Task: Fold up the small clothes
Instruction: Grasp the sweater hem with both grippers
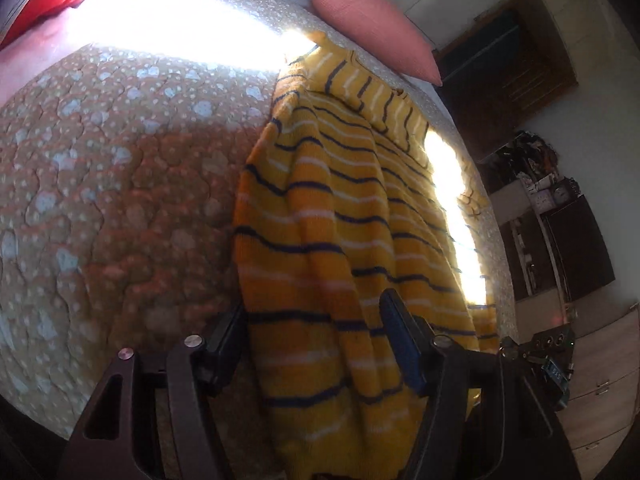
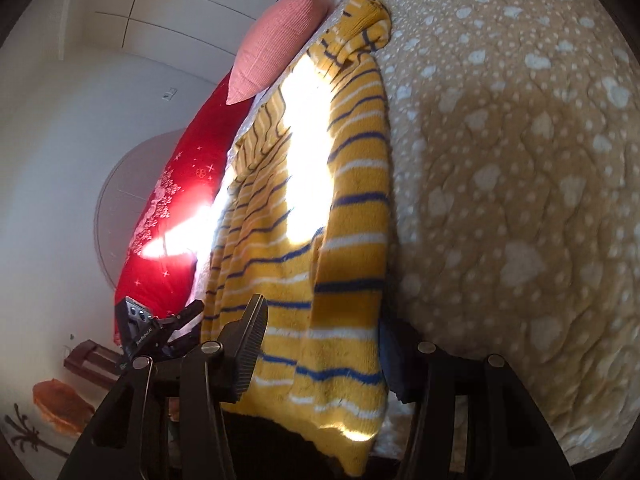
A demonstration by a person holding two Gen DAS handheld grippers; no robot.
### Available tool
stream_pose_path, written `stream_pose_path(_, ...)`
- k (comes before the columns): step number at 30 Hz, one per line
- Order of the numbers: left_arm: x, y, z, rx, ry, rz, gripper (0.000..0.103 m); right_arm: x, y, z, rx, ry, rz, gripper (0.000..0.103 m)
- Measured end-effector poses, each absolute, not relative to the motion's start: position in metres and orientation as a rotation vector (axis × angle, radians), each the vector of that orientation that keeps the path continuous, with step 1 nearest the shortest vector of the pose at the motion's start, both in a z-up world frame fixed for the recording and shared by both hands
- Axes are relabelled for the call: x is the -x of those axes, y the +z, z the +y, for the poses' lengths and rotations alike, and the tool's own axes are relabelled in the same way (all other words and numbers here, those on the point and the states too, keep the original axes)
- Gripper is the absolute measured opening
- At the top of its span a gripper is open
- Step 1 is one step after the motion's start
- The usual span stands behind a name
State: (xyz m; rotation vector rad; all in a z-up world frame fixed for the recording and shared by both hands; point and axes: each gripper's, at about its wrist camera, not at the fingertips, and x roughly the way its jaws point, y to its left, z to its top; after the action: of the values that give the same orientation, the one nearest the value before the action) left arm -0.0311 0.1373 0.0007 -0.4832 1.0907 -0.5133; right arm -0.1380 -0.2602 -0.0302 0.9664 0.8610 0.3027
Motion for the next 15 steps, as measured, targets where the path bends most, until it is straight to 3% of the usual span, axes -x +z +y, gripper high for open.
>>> stream_pose_path(12,0.081,0.000,0.126,0.562,-0.601,1.097,0.063,0.145,-0.044,-0.238,-1.048,0.384,0.835,0.055)
stream_pose_path(15,0.084,0.000,0.120,0.556,-0.558,1.101,0.059,0.147,-0.044,-0.235,-1.030,0.368,0.852,0.049)
